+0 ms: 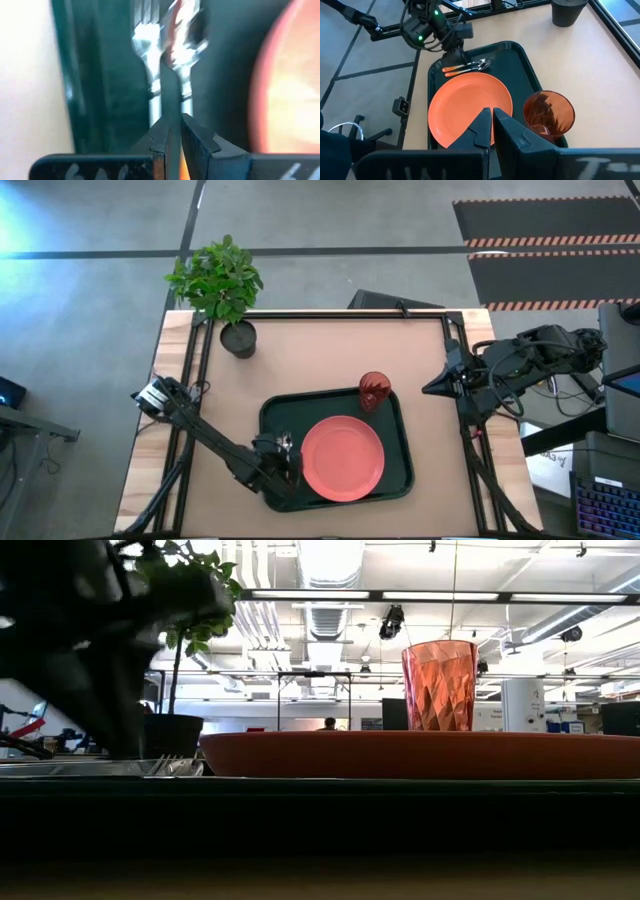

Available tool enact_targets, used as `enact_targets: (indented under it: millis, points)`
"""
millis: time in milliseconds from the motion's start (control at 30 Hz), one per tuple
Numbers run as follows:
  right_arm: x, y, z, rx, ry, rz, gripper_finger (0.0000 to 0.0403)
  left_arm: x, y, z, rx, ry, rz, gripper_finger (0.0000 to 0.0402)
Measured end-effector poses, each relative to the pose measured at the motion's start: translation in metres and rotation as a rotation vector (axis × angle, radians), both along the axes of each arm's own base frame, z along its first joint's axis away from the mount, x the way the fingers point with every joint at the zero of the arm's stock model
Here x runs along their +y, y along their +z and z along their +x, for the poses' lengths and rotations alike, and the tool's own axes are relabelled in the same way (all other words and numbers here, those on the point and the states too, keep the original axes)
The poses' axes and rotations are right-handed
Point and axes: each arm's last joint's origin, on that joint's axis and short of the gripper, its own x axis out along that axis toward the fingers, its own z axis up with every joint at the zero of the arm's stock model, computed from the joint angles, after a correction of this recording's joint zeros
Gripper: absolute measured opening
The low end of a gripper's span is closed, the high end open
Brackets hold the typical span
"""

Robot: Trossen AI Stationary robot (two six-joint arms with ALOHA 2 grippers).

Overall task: Pick and place plate/cup/fork/spoon on tray
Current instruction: Put the orange fork on the black tray to left of the orange spoon, then adjust the black tray

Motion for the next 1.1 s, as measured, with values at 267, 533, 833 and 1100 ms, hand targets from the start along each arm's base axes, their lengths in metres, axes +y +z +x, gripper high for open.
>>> enact_targets:
  millis: [267,533,833,1100]
  points:
    - [0.001,-0.012,0.003,0.071,-0.025,0.023,0.0008,0.021,0.057,-0.014,-0.221,-0.050,0.274,0.0022]
    - [0.012,-0.084,0.012,0.423,-0.176,0.131,0.0008,0.057,0.104,-0.058,-0.138,-0.123,0.453,0.0022]
    - [0.022,-0.173,0.003,0.718,-0.487,0.185,0.0008,0.073,0.090,-0.095,0.253,-0.121,0.253,0.0022]
    - [0.034,-0.213,0.012,0.657,-0.477,0.341,0.0008,0.059,0.040,-0.110,0.393,-0.125,-0.023,0.0022]
